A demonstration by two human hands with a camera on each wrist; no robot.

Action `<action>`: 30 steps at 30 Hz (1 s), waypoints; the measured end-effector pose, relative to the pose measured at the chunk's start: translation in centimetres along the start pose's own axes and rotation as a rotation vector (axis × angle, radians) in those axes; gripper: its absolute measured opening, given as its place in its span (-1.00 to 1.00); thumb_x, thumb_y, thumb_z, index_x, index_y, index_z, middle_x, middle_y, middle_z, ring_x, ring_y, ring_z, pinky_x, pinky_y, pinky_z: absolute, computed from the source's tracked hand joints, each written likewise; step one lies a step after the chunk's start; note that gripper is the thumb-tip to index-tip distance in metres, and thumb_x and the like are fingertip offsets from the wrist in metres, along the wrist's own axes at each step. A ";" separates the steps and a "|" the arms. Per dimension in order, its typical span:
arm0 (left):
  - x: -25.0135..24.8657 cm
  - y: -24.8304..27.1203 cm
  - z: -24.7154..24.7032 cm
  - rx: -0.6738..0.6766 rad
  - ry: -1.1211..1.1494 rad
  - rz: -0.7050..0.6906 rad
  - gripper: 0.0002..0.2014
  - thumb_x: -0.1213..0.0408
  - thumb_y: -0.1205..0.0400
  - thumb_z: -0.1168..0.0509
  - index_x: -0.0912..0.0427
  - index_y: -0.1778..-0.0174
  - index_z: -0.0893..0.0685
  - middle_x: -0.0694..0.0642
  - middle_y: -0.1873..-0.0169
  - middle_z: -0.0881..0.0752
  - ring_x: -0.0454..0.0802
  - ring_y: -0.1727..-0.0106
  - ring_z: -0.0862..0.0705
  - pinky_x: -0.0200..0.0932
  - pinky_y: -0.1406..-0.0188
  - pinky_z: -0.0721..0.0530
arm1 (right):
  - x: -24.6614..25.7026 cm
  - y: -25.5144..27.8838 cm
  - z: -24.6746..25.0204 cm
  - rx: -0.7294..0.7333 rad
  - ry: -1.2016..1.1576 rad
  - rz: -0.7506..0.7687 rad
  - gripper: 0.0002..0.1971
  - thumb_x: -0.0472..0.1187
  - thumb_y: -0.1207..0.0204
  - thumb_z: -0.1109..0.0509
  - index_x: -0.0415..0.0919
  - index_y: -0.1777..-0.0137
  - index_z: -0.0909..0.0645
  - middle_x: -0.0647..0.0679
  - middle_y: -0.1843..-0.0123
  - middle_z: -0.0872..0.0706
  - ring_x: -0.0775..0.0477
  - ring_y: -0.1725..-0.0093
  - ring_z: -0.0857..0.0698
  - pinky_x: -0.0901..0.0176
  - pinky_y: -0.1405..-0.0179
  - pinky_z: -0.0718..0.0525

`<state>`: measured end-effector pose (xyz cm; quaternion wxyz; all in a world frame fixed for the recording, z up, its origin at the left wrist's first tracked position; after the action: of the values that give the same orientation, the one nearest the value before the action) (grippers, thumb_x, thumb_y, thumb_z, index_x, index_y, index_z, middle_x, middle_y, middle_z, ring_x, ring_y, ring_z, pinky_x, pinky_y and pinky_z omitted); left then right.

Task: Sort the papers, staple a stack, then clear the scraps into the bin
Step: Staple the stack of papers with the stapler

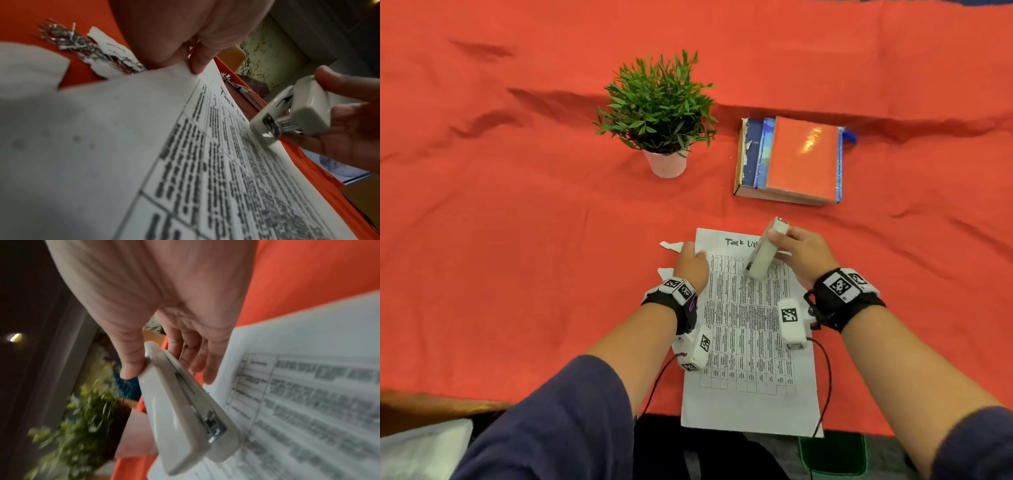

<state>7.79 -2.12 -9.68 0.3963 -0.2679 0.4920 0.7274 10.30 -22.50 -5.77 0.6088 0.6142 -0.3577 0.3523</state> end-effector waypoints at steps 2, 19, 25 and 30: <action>0.2 -0.2 0.0 -0.003 -0.010 -0.022 -0.90 0.34 -0.73 -0.02 0.26 0.08 -0.37 0.09 0.28 -0.39 0.02 0.23 -0.36 -0.10 0.30 -0.29 | 0.4 -0.8 -0.7 -0.007 -0.329 -0.089 -0.69 -0.16 -0.64 -0.31 -0.35 -0.27 -0.52 -0.19 -0.08 -0.59 -0.23 -0.06 -0.64 -0.06 0.06 -0.72; 1.5 -0.5 -0.5 -0.043 0.052 -0.193 -0.90 0.34 -0.73 -0.05 0.25 -0.08 -0.44 0.25 0.26 -0.55 0.09 0.27 -0.47 0.06 0.16 -0.56 | 4.2 -5.3 -11.0 -0.052 0.130 0.221 -0.56 0.33 -0.26 -0.50 0.15 0.02 -0.47 -0.10 0.10 -0.71 -0.26 0.07 -0.79 -0.33 -0.03 -0.74; 1.3 -0.4 -0.6 -0.047 0.052 -0.226 -0.91 0.34 -0.72 -0.06 0.22 -0.07 -0.44 0.29 0.27 -0.56 0.07 0.29 -0.46 0.02 0.22 -0.53 | 3.9 -5.2 -11.4 -0.031 0.168 0.244 -0.51 0.32 -0.31 -0.50 0.04 -0.01 -0.46 -0.12 0.12 -0.68 -0.24 0.08 -0.79 -0.26 -0.01 -0.76; 1.1 -0.2 -0.6 -0.039 0.031 -0.255 -0.96 0.33 -0.74 -0.06 0.20 0.00 -0.39 0.13 0.34 -0.44 0.02 0.34 -0.37 -0.08 0.30 -0.40 | 3.7 -5.7 -11.8 0.000 0.093 0.246 -0.61 0.10 -0.46 -0.49 -0.15 0.07 -0.40 -0.13 0.22 -0.46 -0.20 0.31 -0.65 0.10 0.40 -0.72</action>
<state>7.34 -2.28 -10.86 0.4726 -0.3471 0.4459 0.6763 17.09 -10.68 -5.30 0.5770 0.5485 -0.4018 0.4525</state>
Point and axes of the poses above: each hand's wrist, its own y-axis away from the middle knuckle, its own z-axis out of the back of the hand, x = y × z, the point moved 3 cm from there along -y, towards the middle knuckle
